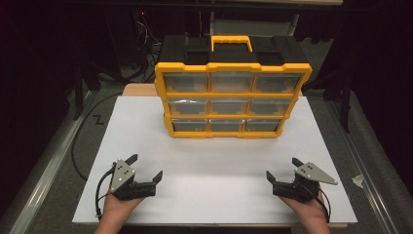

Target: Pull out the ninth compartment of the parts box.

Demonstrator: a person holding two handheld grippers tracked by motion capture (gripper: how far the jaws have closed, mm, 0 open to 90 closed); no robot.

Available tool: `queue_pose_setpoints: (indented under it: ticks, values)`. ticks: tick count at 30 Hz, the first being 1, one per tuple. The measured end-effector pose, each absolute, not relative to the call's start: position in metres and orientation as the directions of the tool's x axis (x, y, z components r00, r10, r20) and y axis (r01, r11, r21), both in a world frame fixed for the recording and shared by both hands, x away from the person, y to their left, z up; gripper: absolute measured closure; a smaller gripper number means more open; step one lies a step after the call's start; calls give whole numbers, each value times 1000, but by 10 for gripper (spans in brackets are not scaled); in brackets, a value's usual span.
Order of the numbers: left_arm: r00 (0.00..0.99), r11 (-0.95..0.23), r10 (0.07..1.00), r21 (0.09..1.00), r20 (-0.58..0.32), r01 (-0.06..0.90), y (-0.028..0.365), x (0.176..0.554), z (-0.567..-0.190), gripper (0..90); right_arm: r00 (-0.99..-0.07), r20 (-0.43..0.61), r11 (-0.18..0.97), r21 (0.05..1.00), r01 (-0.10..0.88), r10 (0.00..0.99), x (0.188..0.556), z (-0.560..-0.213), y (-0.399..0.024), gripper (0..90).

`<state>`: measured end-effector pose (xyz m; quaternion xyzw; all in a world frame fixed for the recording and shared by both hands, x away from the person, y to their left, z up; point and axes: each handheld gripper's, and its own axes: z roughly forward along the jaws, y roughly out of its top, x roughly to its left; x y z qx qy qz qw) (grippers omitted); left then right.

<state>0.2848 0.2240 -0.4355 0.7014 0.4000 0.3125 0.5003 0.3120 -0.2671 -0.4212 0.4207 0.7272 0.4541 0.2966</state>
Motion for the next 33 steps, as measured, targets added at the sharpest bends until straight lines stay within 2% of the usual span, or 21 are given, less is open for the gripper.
queue_pose_setpoints:
  ticks: [4, 16, 33]
  values:
    - [504, -203, 862, 948, 54, 246, 220, 285, -437, 7, -473, -77, 259, 907, 331, 878, 313, -422, -265, 9]
    - [510, -183, 859, 949, 28, 258, 219, 282, -438, 6, -451, -64, 239, 909, 342, 890, 313, -422, -267, 9]
    - [499, -183, 866, 950, 34, 252, 220, 282, -437, 2, -444, -80, 248, 909, 336, 892, 320, -420, -264, 9]
